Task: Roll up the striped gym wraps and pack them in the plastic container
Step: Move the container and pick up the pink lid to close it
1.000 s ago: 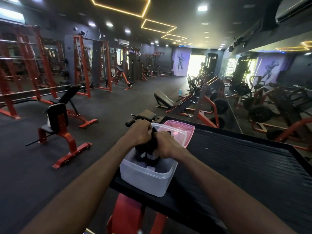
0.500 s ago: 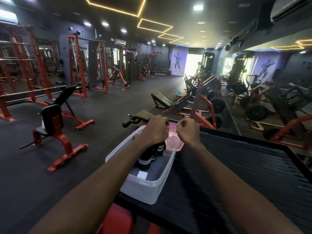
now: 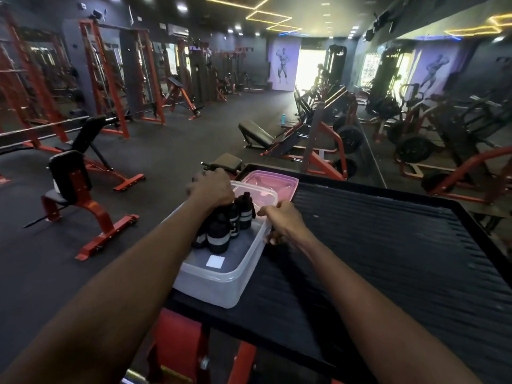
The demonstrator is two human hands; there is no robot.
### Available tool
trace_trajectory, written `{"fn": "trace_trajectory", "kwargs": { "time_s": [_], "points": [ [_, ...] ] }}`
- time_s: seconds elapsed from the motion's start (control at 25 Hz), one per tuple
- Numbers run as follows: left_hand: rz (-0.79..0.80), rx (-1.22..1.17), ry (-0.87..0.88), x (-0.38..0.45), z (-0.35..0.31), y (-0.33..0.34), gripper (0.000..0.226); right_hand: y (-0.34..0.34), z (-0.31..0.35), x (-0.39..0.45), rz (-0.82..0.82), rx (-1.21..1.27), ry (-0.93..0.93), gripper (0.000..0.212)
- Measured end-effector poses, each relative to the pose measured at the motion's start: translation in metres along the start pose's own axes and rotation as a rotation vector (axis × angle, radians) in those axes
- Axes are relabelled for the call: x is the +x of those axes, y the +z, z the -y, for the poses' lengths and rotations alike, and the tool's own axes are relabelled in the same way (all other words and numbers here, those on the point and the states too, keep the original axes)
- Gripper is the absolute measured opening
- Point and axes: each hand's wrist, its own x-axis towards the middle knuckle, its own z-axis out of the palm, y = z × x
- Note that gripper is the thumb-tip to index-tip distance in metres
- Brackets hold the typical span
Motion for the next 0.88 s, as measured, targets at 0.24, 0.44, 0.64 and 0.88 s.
{"fn": "trace_trajectory", "kwargs": {
  "time_s": [0.24,0.44,0.64,0.88],
  "points": [
    [-0.020,0.025,0.071,-0.010,0.009,-0.003,0.038,-0.002,0.013,-0.013,-0.113,-0.094,-0.164,0.013],
    [0.011,0.004,0.122,-0.014,-0.008,-0.006,0.035,-0.027,0.011,-0.009,-0.169,-0.169,-0.175,0.013],
    [0.053,-0.032,0.196,-0.017,-0.053,-0.004,0.035,-0.076,0.001,0.006,-0.219,-0.225,-0.153,0.009],
    [0.086,-0.052,0.284,-0.026,-0.116,0.003,0.024,-0.134,-0.026,0.017,-0.338,-0.310,-0.073,0.003]
  ]
}}
